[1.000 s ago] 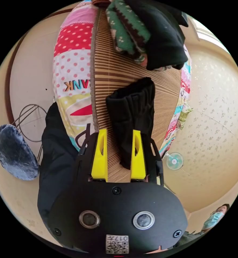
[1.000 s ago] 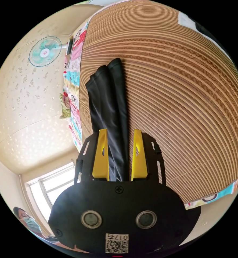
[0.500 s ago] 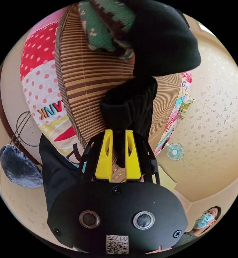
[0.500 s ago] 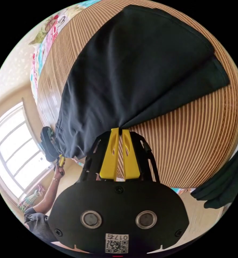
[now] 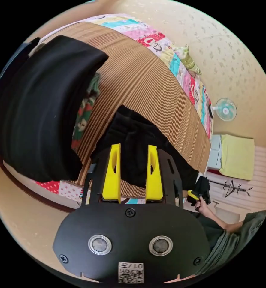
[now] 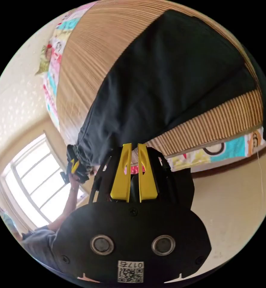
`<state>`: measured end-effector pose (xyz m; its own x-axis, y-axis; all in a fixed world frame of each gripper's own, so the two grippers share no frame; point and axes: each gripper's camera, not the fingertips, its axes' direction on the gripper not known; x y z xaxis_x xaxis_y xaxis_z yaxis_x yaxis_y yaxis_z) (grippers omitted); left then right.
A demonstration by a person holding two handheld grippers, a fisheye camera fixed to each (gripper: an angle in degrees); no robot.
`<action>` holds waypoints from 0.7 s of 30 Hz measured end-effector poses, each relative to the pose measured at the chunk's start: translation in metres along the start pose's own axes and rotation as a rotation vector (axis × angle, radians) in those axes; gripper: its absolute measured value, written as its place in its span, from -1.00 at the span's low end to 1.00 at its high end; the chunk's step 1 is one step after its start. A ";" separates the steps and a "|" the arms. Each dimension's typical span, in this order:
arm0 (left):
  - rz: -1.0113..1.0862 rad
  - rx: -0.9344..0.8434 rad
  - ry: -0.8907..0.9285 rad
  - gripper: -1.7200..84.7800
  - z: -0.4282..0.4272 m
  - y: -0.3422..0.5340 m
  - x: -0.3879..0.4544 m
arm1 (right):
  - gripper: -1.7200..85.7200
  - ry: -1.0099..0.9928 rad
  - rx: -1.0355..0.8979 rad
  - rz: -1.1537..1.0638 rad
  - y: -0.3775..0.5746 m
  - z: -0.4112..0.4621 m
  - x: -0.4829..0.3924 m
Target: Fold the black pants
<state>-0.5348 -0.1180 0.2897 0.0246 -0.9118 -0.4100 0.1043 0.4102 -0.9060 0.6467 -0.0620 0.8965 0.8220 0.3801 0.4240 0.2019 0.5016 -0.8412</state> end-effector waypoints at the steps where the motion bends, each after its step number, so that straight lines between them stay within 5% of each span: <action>1: 0.007 -0.034 -0.060 -0.56 0.009 -0.014 0.003 | -0.87 0.001 -0.029 -0.066 -0.002 0.009 -0.012; 6: 0.039 -0.106 -0.174 -0.55 0.038 -0.046 0.009 | -0.76 0.309 -0.338 -0.679 -0.020 0.124 -0.155; 9: -0.016 -0.205 -0.121 -0.58 0.072 -0.045 0.000 | -0.69 0.498 -0.351 -0.911 -0.035 0.188 -0.226; 14: -0.105 -0.115 -0.029 -0.66 0.070 -0.011 -0.008 | -0.70 0.781 -0.330 -1.079 -0.070 0.287 -0.284; 21: 0.034 0.052 0.029 -0.83 0.021 0.051 0.022 | -0.87 0.812 -0.462 -1.069 -0.098 0.349 -0.290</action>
<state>-0.5080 -0.1178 0.2363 0.0005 -0.8960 -0.4440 0.1556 0.4387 -0.8851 0.2029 0.0502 0.9728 0.2062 -0.6393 0.7408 0.9344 -0.0961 -0.3430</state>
